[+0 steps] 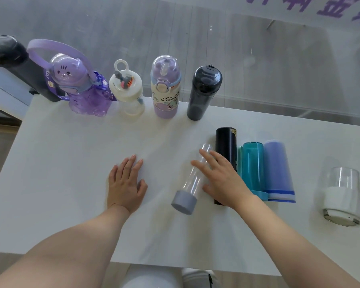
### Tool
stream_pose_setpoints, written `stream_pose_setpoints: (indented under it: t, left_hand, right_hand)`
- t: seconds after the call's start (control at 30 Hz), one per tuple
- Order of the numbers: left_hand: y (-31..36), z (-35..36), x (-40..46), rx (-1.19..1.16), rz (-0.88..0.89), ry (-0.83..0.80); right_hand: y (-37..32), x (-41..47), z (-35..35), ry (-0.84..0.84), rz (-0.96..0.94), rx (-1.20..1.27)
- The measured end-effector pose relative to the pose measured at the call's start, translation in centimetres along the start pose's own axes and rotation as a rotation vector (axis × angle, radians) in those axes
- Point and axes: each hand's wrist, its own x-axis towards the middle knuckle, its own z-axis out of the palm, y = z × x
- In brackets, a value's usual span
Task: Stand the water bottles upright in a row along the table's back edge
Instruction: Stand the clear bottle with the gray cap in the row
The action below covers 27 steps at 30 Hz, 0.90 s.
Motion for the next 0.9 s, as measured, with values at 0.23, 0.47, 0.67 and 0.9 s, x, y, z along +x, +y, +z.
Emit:
stream_pose_setpoints:
  t: [0.23,0.47,0.67,0.9]
  left_hand:
    - [0.0,0.0,0.0,-0.003,-0.001,-0.005]
    - [0.0,0.0,0.0,0.000,-0.002,-0.018]
    - [0.0,-0.1,0.1,-0.006,-0.005,-0.022]
    - [0.1,-0.1,0.2,-0.009,-0.002,-0.022]
  right_hand:
    - [0.8,0.8,-2.9,0.105,0.225,0.315]
    - [2.8,3.1,-3.8,0.280,0.417,0.465]
    - [5.2,5.4,-3.6,0.326,0.550,0.536]
    - [7.0,7.4,-4.2,0.394,0.633,0.526]
